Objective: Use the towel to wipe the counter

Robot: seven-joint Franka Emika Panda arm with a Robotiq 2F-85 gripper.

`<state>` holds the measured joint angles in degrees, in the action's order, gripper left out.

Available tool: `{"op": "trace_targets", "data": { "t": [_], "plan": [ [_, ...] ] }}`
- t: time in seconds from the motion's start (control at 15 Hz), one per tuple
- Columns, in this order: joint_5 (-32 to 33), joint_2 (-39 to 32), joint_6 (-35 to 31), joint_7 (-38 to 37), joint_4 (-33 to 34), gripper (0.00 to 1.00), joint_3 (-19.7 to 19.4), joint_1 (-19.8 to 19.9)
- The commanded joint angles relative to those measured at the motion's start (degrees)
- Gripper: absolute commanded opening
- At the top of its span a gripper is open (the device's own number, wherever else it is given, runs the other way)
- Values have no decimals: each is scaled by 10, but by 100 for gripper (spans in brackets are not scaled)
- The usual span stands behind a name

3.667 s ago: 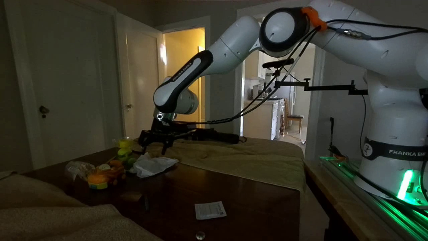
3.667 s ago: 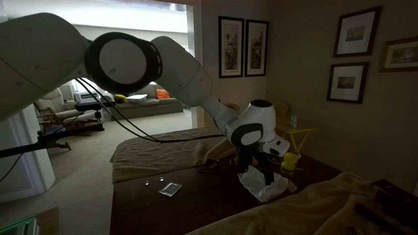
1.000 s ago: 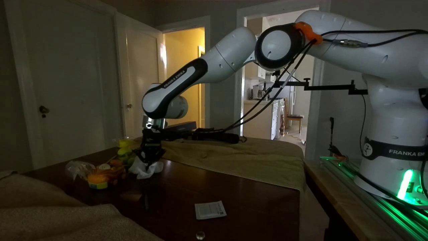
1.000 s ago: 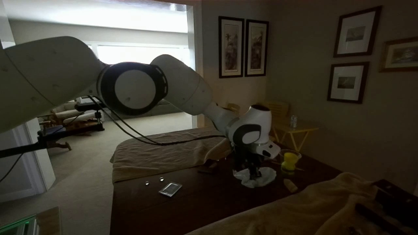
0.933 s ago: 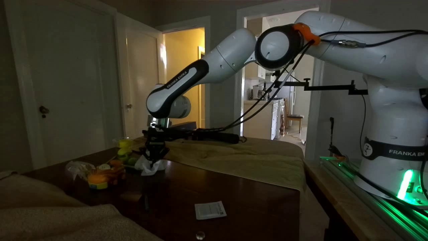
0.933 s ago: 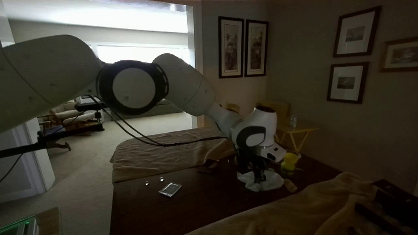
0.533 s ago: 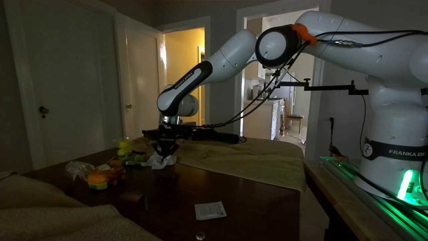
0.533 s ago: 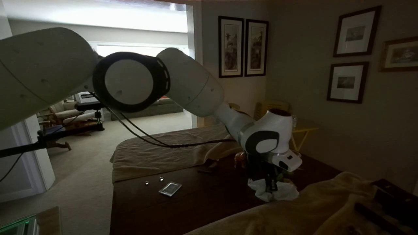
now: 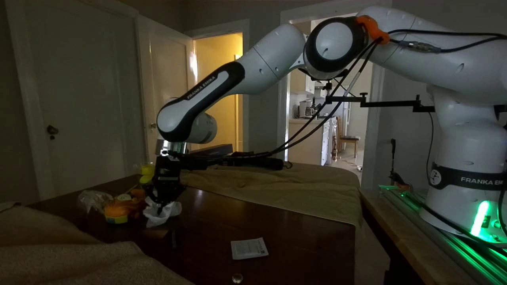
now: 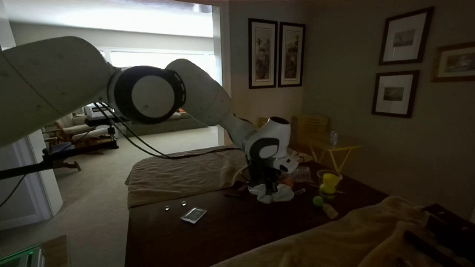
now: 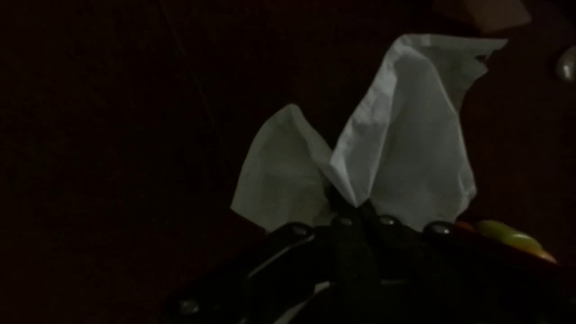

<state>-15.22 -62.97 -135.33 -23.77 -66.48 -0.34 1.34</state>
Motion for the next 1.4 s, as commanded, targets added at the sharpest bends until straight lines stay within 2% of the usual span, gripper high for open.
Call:
{"op": "trace_targets", "data": {
  "t": [0.0,0.33,0.53,0.67,1.07,1.33],
  "plan": [
    [-7,4,0,-9,-11,1,-10,16],
    [-30,21,-20,-73,-59,1,-51,65],
    [-31,27,-15,-63,-55,1,-49,81],
    [-27,29,-16,-40,-50,1,-37,80],
    [-16,44,-24,54,-50,1,16,37],
    [-23,44,-32,47,-48,1,12,34]
  ]
}}
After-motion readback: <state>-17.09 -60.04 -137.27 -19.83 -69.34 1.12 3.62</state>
